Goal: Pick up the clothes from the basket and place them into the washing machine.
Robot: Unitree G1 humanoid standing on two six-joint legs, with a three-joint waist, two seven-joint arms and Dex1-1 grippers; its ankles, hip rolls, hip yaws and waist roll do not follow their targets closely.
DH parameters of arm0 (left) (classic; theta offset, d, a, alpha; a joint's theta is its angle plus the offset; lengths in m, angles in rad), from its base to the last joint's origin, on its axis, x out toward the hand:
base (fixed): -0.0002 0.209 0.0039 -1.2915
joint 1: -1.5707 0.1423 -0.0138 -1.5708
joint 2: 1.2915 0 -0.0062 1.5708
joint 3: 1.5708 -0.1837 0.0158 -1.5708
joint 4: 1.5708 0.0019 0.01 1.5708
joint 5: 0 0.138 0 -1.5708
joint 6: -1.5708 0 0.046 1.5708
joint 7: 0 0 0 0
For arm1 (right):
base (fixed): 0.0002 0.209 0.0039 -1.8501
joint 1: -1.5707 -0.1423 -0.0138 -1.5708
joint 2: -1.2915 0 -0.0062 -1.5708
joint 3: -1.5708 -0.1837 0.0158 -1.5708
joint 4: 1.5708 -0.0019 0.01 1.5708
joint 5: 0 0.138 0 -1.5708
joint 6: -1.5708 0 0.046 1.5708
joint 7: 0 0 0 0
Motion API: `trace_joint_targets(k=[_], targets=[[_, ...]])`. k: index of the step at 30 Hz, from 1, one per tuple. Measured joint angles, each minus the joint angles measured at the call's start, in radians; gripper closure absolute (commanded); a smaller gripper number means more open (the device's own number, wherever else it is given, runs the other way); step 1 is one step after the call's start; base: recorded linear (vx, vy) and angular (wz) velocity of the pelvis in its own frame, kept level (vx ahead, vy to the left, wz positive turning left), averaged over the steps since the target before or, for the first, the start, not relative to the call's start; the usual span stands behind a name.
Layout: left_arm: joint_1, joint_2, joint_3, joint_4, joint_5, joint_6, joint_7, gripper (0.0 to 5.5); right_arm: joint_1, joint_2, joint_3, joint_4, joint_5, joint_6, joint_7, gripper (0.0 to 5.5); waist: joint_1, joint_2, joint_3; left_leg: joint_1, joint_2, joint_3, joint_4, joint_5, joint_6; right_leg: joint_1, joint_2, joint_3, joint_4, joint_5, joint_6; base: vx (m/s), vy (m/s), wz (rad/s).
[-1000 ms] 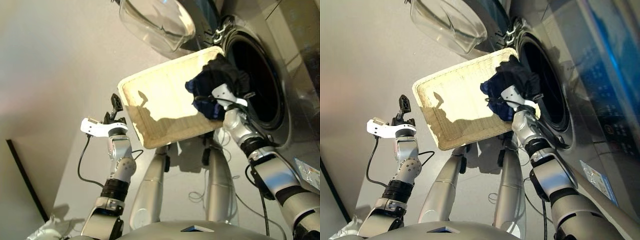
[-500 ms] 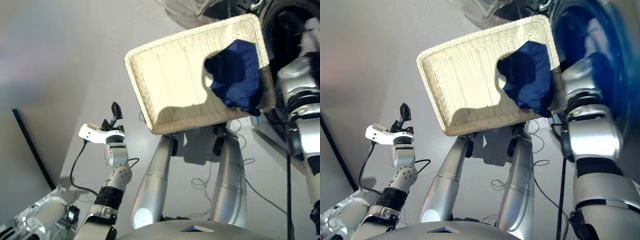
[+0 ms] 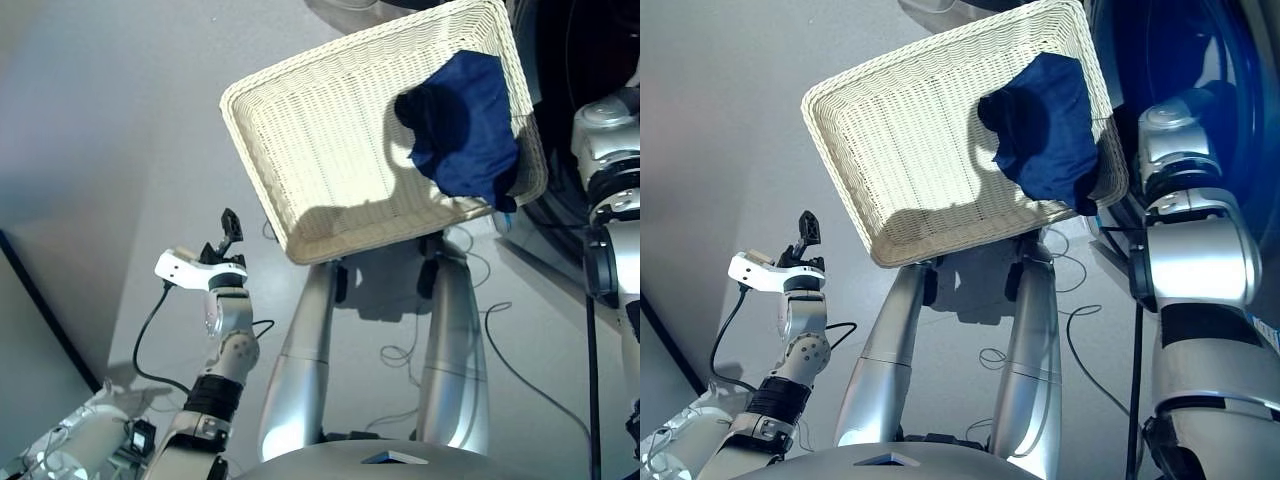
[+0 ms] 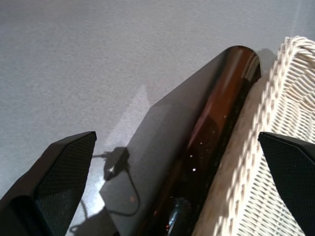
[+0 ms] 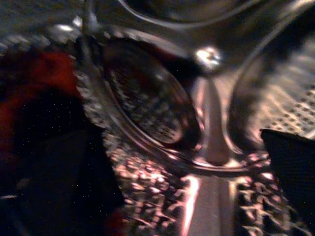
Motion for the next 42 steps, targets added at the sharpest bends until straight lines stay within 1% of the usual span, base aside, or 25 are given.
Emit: trace_joint_targets(k=[4,5,7,8,10,11,13,14,16,17,19,21,23,24,26,27,29,30,32,35,36,39,40,41,42], targets=[[-0.004,-0.001,0.001,0.064,0.002,0.001,-0.005,0.00,0.132,0.053,-0.010,-0.078,0.050,-0.075,0.078,0.00,-0.003,-0.017,-0.003,0.069,0.006,-0.003,-0.034,-0.001,-0.003,0.066,0.000,-0.002,-0.030,0.000,0.002,-0.006,-0.032,-0.014],[-0.001,0.000,0.001,0.086,0.003,0.001,-0.004,0.00,0.172,0.072,-0.010,-0.089,0.067,-0.090,0.096,0.00,-0.008,-0.023,-0.005,0.094,0.007,-0.003,-0.056,0.002,0.000,0.090,0.000,-0.004,-0.048,0.001,0.003,-0.012,-0.055,-0.016],[0.003,0.000,0.017,0.136,0.003,0.002,-0.005,0.00,0.242,0.118,-0.009,-0.108,0.097,-0.116,0.145,0.00,-0.019,-0.045,-0.017,0.141,0.012,-0.002,-0.113,0.008,0.004,0.133,0.000,-0.011,-0.096,0.002,0.005,-0.002,-0.028,-0.008],[0.003,0.000,0.025,0.157,0.004,0.003,-0.005,0.00,0.278,0.135,-0.009,-0.123,0.105,-0.133,0.167,0.00,-0.019,-0.053,-0.021,0.162,0.016,-0.003,-0.143,0.018,0.003,0.152,-0.001,-0.021,-0.120,0.006,0.011,-0.011,-0.055,0.005],[0.000,0.000,0.038,0.188,0.011,0.008,-0.006,0.00,0.330,0.157,-0.007,-0.125,0.109,-0.146,0.217,0.00,-0.021,-0.068,-0.029,0.201,0.020,-0.006,-0.198,0.045,-0.003,0.182,-0.001,-0.027,-0.151,0.009,0.014,0.000,0.000,0.000],[-0.002,0.000,0.040,0.201,0.026,0.009,-0.008,0.00,0.348,0.164,-0.004,-0.126,0.110,-0.151,0.241,0.00,-0.020,-0.072,-0.031,0.216,0.021,-0.005,-0.218,0.055,-0.007,0.193,-0.001,-0.028,-0.159,0.016,0.013,0.000,0.000,0.000],[-0.013,0.000,0.043,0.233,0.045,0.015,-0.024,0.00,0.374,0.169,0.009,-0.131,0.129,-0.165,0.316,0.00,-0.016,-0.076,-0.034,0.237,0.025,-0.006,-0.251,0.064,-0.009,0.212,0.000,-0.034,-0.181,0.026,0.002,0.000,0.000,0.000],[-0.014,-0.001,0.049,0.243,0.046,0.020,-0.030,0.00,0.375,0.172,0.023,-0.131,0.142,-0.168,0.350,0.00,-0.016,-0.076,-0.034,0.245,0.028,-0.007,-0.268,0.074,-0.009,0.222,0.002,-0.044,-0.195,0.031,-0.006,0.000,0.000,0.000],[-0.021,-0.002,0.059,0.255,0.046,0.024,-0.043,0.00,0.374,0.179,0.038,-0.137,0.185,-0.175,0.422,0.00,-0.013,-0.076,-0.034,0.252,0.033,-0.008,-0.287,0.079,-0.012,0.229,0.004,-0.049,-0.211,0.033,-0.008,0.000,0.000,0.000],[-0.029,-0.002,0.060,0.266,0.046,0.027,-0.049,0.00,0.374,0.186,0.043,-0.138,0.214,-0.176,0.463,0.00,-0.011,-0.076,-0.034,0.255,0.033,-0.009,-0.294,0.080,-0.012,0.228,0.004,-0.050,-0.211,0.036,-0.013,0.000,0.000,0.000],[-0.049,-0.004,0.058,0.278,0.046,0.040,-0.065,0.00,0.375,0.193,0.083,-0.136,0.255,-0.175,0.538,0.00,0.003,-0.076,-0.034,0.255,0.032,-0.008,-0.295,0.081,-0.013,0.226,0.004,-0.052,-0.212,0.037,-0.019,0.000,0.000,0.000],[-0.062,-0.006,0.058,0.281,0.046,0.045,-0.080,0.00,0.373,0.209,0.105,-0.135,0.276,-0.175,0.588,0.00,0.015,-0.075,-0.034,0.253,0.033,-0.009,-0.295,0.081,-0.013,0.224,0.005,-0.053,-0.211,0.034,-0.019,0.000,0.000,0.000],[-0.064,-0.006,0.057,0.284,0.047,0.047,-0.084,0.00,0.368,0.238,0.106,-0.134,0.306,-0.175,0.621,0.00,0.019,-0.075,-0.034,0.245,0.031,-0.009,-0.294,0.079,-0.013,0.216,0.006,-0.053,-0.208,0.025,-0.011,0.000,0.000,0.000],[-0.064,-0.006,0.056,0.286,0.047,0.047,-0.085,0.00,0.364,0.248,0.106,-0.133,0.318,-0.175,0.632,0.00,0.023,-0.073,-0.036,0.233,0.029,-0.009,-0.289,0.078,-0.015,0.204,0.007,-0.052,-0.200,0.023,-0.010,0.000,0.000,0.000],[-0.076,-0.006,0.052,0.293,0.047,0.053,-0.092,0.00,0.349,0.252,0.105,-0.118,0.344,-0.175,0.655,0.00,0.039,-0.072,-0.037,0.189,0.025,-0.010,-0.255,0.075,-0.017,0.158,0.003,-0.050,-0.167,0.017,-0.016,0.000,0.000,0.000],[-0.078,-0.005,0.051,0.294,0.047,0.060,-0.095,0.00,0.340,0.253,0.105,-0.105,0.351,-0.173,0.660,0.00,0.048,-0.071,-0.037,0.165,0.019,-0.010,-0.234,0.072,-0.020,0.135,0.001,-0.051,-0.145,0.011,-0.016,0.000,0.000,0.000],[-0.079,-0.005,0.038,0.298,0.048,0.066,-0.097,0.00,0.336,0.253,0.104,-0.101,0.356,-0.173,0.664,0.00,0.067,-0.068,-0.036,0.122,0.015,-0.012,-0.179,0.054,-0.024,0.093,-0.001,-0.050,-0.096,-0.004,-0.022,0.000,0.000,0.000],[-0.077,-0.005,0.032,0.298,0.052,0.066,-0.097,0.00,0.331,0.255,0.103,-0.089,0.358,-0.172,0.666,0.00,0.071,-0.066,-0.035,0.103,0.012,-0.012,-0.150,0.044,-0.023,0.076,-0.003,-0.049,-0.067,-0.013,-0.023,0.000,0.000,0.000],[-0.077,-0.002,0.026,0.297,0.068,0.066,-0.098,0.00,0.308,0.260,0.100,-0.064,0.367,-0.172,0.668,0.00,0.077,-0.058,-0.030,0.065,0.013,-0.013,-0.101,0.025,-0.023,0.041,-0.007,-0.043,-0.024,-0.025,-0.027,0.000,0.000,0.000],[-0.077,0.004,0.007,0.296,0.073,0.066,-0.101,0.00,0.272,0.255,0.099,-0.040,0.372,-0.171,0.668,0.00,0.082,-0.046,-0.017,0.024,0.011,-0.013,-0.062,0.019,-0.032,0.000,-0.009,-0.037,0.011,-0.026,-0.028,0.000,0.000,0.000],[-0.077,0.005,0.003,0.295,0.074,0.066,-0.101,0.00,0.261,0.251,0.099,-0.036,0.372,-0.172,0.668,0.00,0.085,-0.045,-0.011,0.006,0.013,-0.012,-0.048,0.018,-0.034,-0.019,-0.008,-0.034,0.024,-0.029,-0.032,0.000,0.000,0.000],[-0.079,0.008,-0.006,0.282,0.087,0.066,-0.100,0.00,0.214,0.238,0.099,-0.032,0.372,-0.176,0.667,0.00,0.086,-0.040,0.026,-0.029,0.013,-0.010,-0.031,0.018,-0.034,-0.059,-0.004,-0.028,0.044,-0.029,-0.032,0.000,0.000,0.000],[-0.079,0.010,-0.006,0.277,0.090,0.066,-0.099,0.00,0.199,0.236,0.099,-0.033,0.372,-0.191,0.667,0.00,0.085,-0.041,0.032,-0.043,0.010,-0.010,-0.024,0.018,-0.034,-0.074,-0.004,-0.027,0.054,-0.029,-0.032,0.000,0.000,0.000],[-0.080,0.012,-0.008,0.274,0.091,0.066,-0.097,0.00,0.185,0.235,0.099,-0.034,0.369,-0.195,0.667,0.50,0.083,-0.041,0.035,-0.056,0.010,-0.013,-0.014,0.018,-0.034,-0.087,-0.003,-0.028,0.059,-0.029,-0.032,0.000,0.000,0.000],[-0.080,0.016,-0.013,0.270,0.091,0.066,-0.092,0.00,0.165,0.235,0.100,-0.027,0.368,-0.194,0.665,5.50,0.080,-0.040,0.037,-0.068,0.009,-0.016,-0.010,0.018,-0.034,-0.099,-0.002,-0.029,0.061,-0.029,-0.032,0.000,0.000,0.000]])
